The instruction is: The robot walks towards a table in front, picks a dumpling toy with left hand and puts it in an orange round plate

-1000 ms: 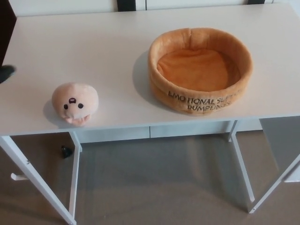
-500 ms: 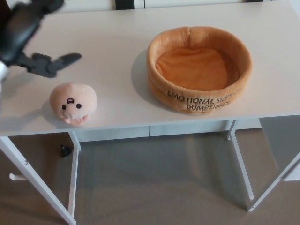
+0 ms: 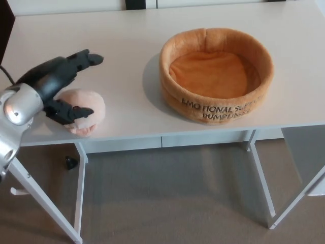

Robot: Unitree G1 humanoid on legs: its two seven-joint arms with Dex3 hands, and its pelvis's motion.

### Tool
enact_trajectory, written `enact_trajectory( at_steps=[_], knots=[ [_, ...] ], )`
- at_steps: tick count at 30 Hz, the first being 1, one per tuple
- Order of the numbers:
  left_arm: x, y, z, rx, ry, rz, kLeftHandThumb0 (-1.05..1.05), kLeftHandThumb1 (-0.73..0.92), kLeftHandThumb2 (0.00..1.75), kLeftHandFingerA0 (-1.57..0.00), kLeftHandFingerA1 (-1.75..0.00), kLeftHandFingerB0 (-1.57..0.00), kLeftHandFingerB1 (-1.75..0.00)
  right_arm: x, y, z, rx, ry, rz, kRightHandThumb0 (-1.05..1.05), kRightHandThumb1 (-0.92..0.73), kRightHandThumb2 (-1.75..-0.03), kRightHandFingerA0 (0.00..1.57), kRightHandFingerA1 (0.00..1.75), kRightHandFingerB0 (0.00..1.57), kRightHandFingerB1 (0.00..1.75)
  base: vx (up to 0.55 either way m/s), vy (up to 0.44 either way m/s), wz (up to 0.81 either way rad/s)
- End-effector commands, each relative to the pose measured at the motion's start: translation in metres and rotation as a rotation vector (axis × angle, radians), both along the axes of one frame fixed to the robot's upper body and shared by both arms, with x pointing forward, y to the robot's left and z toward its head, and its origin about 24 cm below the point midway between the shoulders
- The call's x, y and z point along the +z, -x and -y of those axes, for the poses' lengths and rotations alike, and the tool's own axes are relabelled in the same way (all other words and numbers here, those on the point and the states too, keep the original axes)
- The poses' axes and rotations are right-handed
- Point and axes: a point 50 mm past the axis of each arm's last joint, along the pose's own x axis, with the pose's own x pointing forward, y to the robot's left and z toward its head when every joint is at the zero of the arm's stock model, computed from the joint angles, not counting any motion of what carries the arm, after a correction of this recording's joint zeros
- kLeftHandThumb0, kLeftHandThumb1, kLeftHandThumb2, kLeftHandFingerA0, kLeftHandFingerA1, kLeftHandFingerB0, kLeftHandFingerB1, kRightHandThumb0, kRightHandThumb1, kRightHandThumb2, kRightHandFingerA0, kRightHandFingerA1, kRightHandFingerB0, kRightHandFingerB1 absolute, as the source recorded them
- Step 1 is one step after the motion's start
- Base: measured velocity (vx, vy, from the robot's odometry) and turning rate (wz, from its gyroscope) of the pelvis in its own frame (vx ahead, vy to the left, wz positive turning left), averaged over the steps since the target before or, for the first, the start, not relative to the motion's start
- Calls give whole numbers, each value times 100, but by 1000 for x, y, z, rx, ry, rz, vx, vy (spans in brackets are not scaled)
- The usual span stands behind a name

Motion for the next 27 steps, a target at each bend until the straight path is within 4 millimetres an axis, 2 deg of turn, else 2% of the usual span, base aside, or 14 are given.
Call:
enact_trajectory(
  at_steps=[1,3,4,6,7,10,11,14,15,17,18,25,26,27],
  knots=[
    [22,3,-14,30,0,43,-25,44,60,-8,-25,-5,-24,2,5,7,-20,7,-16,-27,-46,-53,50,46,37,36,0,0,0],
    [35,2,-16,30,4,74,-29,46,60,-10,-30,-9,-23,1,7,6,-9,21,-27,-28,-46,-54,53,46,37,36,0,0,0],
    [45,2,-17,27,15,103,-23,46,56,-23,-31,-7,-24,1,7,5,-2,28,-31,-29,-46,-54,53,47,36,36,0,0,0],
    [51,2,-17,25,25,127,-23,46,56,-23,-31,-7,-24,0,8,5,3,29,-31,-29,-46,-54,53,47,36,36,0,0,0],
    [60,3,-18,14,8,157,-32,41,60,-11,-28,-4,-23,1,8,5,4,28,-28,-27,-47,-54,54,47,36,36,0,0,0],
    [68,1,-17,26,-34,174,-37,29,67,0,-23,0,-30,2,6,6,-20,20,-24,-27,-46,-53,54,47,38,36,0,0,0],
    [70,1,-16,23,-49,170,-37,38,52,0,-26,-3,-29,3,6,7,-18,20,-13,-26,-46,-53,54,48,37,36,0,0,0],
    [68,1,-16,16,-66,144,-43,38,52,-3,-26,-4,-28,3,6,7,-14,21,-16,-27,-46,-53,49,46,37,36,0,0,0],
    [67,2,-15,10,-72,131,-46,33,63,-12,-37,-5,-24,3,6,7,-9,23,-19,-29,-45,-53,53,47,37,36,0,0,0],
    [65,2,-15,4,-78,119,-46,33,63,-12,-37,-5,-24,2,6,8,-3,25,-21,-29,-45,-53,53,47,37,36,0,0,0],
    [65,2,-15,3,-84,114,-43,37,53,-8,-28,-2,-26,2,4,7,-1,22,-17,-28,-45,-53,54,48,38,37,0,0,0],
    [51,1,-14,-5,-129,31,-46,40,53,-5,-26,-3,-25,4,3,7,-8,6,-14,-27,-45,-53,48,46,35,36,0,0,0],
    [45,2,-12,-1,-143,20,-45,33,68,-5,-24,-2,-25,1,3,9,-19,3,-22,-35,-40,-60,44,49,34,41,0,0,0],
    [44,2,-12,0,-145,18,-45,33,68,-5,-24,-2,-25,1,3,9,-22,2,-24,-35,-40,-60,44,49,34,41,0,0,0]
  ],
)
